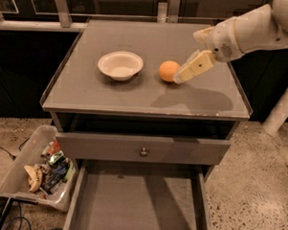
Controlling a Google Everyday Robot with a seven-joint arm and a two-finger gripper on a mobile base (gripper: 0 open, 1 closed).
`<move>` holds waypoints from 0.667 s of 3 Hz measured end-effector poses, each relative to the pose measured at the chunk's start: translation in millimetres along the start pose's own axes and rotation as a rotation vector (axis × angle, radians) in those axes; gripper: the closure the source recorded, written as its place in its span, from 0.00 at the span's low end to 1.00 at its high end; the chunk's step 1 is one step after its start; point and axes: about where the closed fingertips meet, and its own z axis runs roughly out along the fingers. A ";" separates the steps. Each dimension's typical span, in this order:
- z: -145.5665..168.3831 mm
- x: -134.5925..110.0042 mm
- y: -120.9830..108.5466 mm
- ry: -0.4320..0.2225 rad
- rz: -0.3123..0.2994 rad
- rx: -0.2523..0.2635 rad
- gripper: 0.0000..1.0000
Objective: Place orange into middle drawer
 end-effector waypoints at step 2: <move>60.4 9.5 -27.0 -0.054 0.039 0.057 0.00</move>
Offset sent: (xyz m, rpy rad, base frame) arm 0.0848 0.0323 -0.0733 0.0222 -0.0674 -0.1233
